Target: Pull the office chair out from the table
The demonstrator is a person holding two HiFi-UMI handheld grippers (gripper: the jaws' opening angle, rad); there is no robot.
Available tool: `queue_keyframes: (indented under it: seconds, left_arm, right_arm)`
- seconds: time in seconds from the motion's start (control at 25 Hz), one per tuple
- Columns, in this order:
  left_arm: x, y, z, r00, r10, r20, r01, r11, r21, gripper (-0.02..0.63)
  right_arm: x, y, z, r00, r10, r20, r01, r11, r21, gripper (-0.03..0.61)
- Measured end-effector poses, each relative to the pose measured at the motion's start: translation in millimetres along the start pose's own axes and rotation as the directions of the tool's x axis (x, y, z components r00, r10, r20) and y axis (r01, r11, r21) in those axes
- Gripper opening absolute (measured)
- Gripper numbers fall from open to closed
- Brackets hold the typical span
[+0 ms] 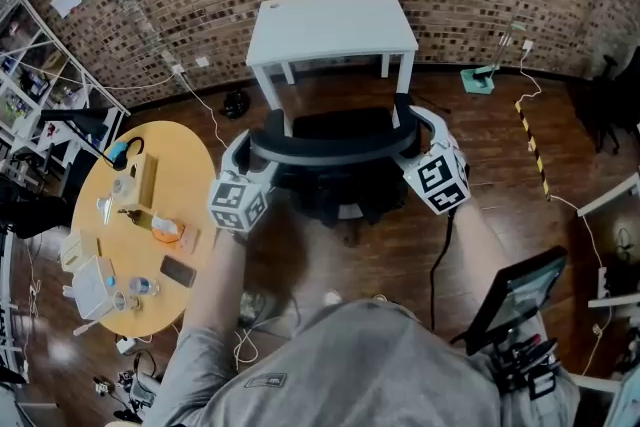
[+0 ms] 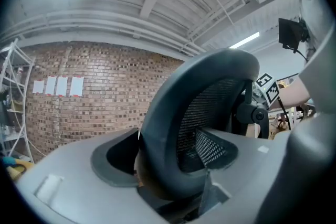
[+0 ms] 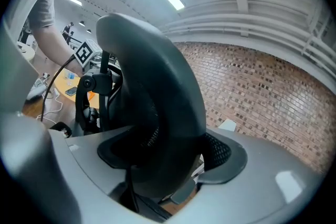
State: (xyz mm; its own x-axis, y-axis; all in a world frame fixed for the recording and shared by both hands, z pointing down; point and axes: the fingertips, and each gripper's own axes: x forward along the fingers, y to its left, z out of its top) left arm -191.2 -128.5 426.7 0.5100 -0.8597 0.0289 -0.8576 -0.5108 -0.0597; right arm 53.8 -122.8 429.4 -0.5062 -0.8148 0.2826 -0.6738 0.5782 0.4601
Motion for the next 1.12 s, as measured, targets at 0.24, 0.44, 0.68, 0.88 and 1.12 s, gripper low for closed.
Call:
queue_keyframes:
  seconds: [0.24,0.44,0.68,0.88,1.12]
  left_arm:
    - [-21,-12,1,0.998,0.059,0.014,-0.059,0.998,-0.036,0.321]
    - [-40,-43,-4,0.999,0.044,0.0,-0.044,0.998,-0.042,0.305]
    - [-58,-76,-20,1.0,0.029,0.007,-0.028,0.997,-0.072,0.186]
    - [-75,-103,-21,1.0,-0.005,0.013,0.006,0.995,-0.098,0.081]
    - [-100,-118,-24,1.0,-0.026,0.003,0.026,0.988,-0.154,0.011]
  right_arm:
    - [-18,-1,-2,0.997,-0.061,0.037,0.059,0.997,0.043,0.367]
    - [-41,9,-7,0.993,-0.086,0.081,0.078,0.992,0.1,0.31]
    - [-62,48,-7,0.989,-0.064,0.13,0.045,0.988,0.146,0.185]
    - [-80,82,6,0.987,-0.073,0.142,0.048,0.984,0.174,0.111]
    - [-90,129,15,0.991,-0.061,0.12,0.03,0.969,0.244,0.067]
